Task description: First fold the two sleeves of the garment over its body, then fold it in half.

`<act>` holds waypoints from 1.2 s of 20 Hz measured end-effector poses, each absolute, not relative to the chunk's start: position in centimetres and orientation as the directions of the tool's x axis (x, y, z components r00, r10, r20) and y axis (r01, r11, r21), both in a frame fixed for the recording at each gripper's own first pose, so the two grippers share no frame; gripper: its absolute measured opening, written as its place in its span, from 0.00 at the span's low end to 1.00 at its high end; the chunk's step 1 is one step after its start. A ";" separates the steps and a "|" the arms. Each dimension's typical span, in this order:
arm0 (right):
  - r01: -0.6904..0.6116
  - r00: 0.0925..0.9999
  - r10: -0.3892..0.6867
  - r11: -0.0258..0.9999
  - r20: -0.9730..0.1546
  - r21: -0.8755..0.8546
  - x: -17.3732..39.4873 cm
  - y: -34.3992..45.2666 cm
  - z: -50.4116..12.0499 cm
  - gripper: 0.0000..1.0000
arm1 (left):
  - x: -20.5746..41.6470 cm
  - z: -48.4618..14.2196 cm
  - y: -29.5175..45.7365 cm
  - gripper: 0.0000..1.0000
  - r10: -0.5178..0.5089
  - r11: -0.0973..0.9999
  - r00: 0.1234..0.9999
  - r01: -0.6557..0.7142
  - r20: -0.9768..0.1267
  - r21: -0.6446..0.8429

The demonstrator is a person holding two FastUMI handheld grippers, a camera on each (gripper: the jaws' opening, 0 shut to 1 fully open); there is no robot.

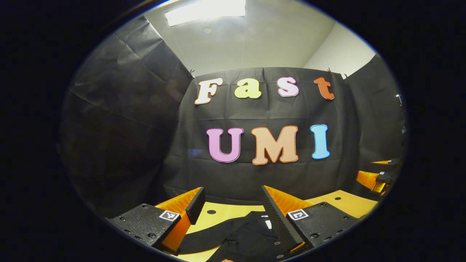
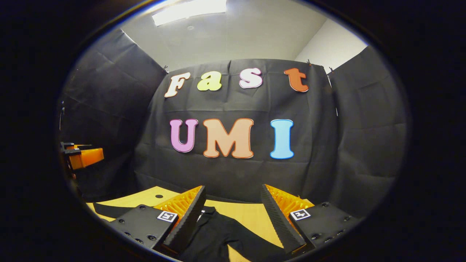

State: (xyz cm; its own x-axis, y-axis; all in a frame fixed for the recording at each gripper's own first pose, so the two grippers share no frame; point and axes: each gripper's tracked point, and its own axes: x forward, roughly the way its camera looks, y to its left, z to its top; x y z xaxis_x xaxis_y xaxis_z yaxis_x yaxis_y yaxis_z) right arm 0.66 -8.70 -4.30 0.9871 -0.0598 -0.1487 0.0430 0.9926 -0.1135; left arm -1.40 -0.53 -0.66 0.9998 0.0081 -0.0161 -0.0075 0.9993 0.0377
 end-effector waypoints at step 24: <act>0.069 0.740 -0.224 0.963 -0.634 -0.259 -4.4 -28.3 -22.8 0.98 | -0.4 -2.4 -11.7 0.93 -0.034 0.997 0.999 0.036 -0.032 0.064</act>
State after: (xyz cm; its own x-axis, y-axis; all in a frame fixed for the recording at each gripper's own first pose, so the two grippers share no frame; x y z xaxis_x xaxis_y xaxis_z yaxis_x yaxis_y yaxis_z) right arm -4.36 -28.32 -22.84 0.7404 -0.2239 -0.6337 0.0693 0.9633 -0.2593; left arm -0.42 -11.67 -2.39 0.9989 -0.0338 -0.0324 0.0359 0.9973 0.0644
